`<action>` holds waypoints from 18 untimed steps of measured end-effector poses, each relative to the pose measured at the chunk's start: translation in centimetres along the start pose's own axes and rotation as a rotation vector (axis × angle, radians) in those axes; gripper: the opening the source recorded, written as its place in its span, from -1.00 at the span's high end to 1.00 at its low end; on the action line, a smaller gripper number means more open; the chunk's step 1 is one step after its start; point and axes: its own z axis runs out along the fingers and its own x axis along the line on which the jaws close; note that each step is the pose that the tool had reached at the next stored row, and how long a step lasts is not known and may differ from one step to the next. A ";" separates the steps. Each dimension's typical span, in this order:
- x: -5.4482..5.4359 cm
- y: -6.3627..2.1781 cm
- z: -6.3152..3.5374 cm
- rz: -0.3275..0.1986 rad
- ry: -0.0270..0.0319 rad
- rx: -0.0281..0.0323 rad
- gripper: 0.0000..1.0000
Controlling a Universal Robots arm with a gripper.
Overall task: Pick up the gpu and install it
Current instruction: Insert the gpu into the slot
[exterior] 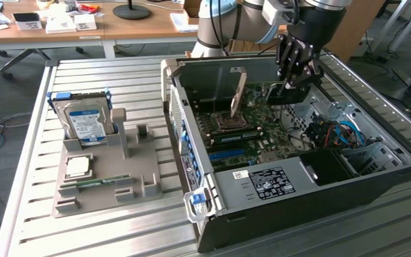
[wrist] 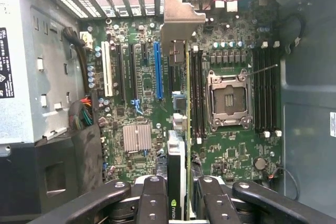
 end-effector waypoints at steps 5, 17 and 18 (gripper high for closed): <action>0.4 -0.03 0.73 0.000 0.0005 -0.0043 0.47; 0.4 -0.03 1.05 0.000 0.0010 -0.0082 0.47; 0.4 0.05 1.09 0.000 0.0007 -0.0081 0.47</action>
